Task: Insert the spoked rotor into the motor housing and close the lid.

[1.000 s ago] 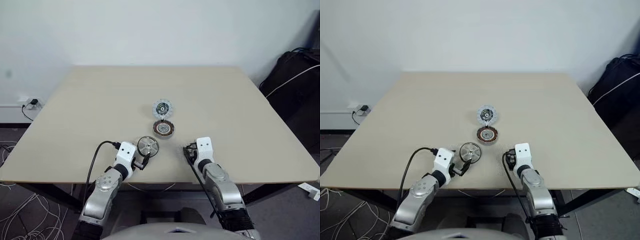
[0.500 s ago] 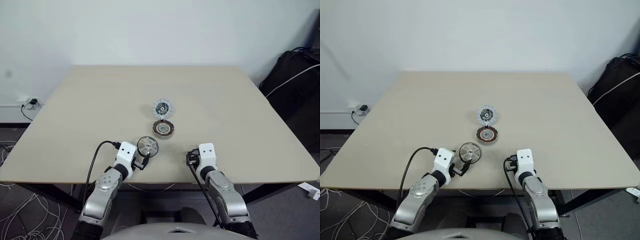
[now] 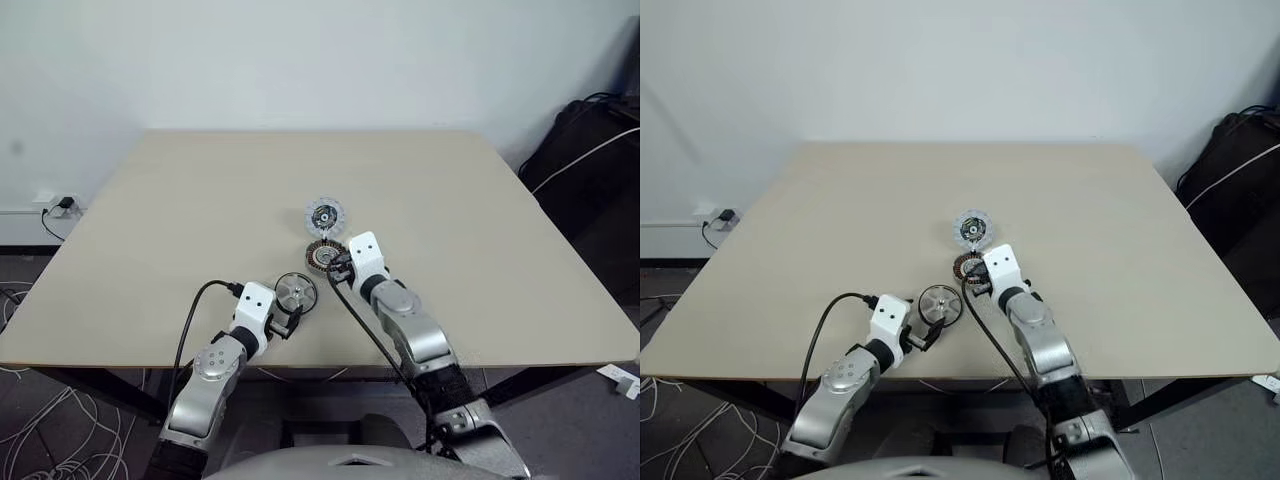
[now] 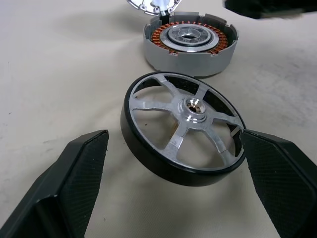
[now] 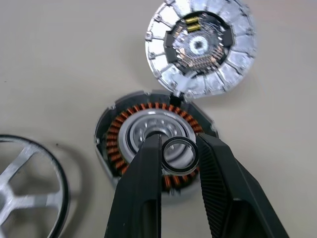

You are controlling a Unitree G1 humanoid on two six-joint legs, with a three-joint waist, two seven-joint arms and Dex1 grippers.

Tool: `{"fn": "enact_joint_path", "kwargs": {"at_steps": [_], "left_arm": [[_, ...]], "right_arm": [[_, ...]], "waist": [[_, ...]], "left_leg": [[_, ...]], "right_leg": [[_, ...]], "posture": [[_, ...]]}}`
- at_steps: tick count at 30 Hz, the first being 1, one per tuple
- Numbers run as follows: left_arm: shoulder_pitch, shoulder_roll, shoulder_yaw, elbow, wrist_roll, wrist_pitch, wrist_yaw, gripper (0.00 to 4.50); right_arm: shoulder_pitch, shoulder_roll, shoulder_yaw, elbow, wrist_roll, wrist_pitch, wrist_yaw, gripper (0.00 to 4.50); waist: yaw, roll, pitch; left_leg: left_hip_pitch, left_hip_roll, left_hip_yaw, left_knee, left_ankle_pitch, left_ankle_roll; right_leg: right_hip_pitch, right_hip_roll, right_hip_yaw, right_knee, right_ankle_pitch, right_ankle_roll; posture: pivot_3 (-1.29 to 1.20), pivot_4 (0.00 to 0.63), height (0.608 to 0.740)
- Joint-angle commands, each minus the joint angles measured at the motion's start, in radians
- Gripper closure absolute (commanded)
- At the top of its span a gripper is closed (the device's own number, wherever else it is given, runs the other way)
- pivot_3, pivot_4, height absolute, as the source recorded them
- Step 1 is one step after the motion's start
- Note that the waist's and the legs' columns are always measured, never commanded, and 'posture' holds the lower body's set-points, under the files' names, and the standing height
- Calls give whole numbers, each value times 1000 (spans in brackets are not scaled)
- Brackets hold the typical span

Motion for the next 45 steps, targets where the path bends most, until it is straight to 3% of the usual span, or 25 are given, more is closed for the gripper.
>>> {"fn": "enact_joint_path", "kwargs": {"at_steps": [1,18,45], "left_arm": [[-5,-6,3,-39,-2,-19,12,0],[13,-12,9,-45,-5,-24,33,0],[20,-13,11,-49,0,-25,44,0]], "right_arm": [[-68,18,11,77,-15,-58,8,3769],[-238,65,-6,436,-43,-181,-1,3769],[-303,96,-28,545,-48,-233,29,3769]], "waist": [[-1,0,0],[-27,0,0],[-29,1,0]], "left_leg": [[0,0,0,0,0,0],[3,0,1,0,1,-1],[4,1,1,0,1,-2]], "right_leg": [[0,1,0,0,0,0],[2,4,1,2,0,0],[1,3,2,3,0,0]], "posture": [[0,0,740],[0,0,740],[0,0,740]]}}
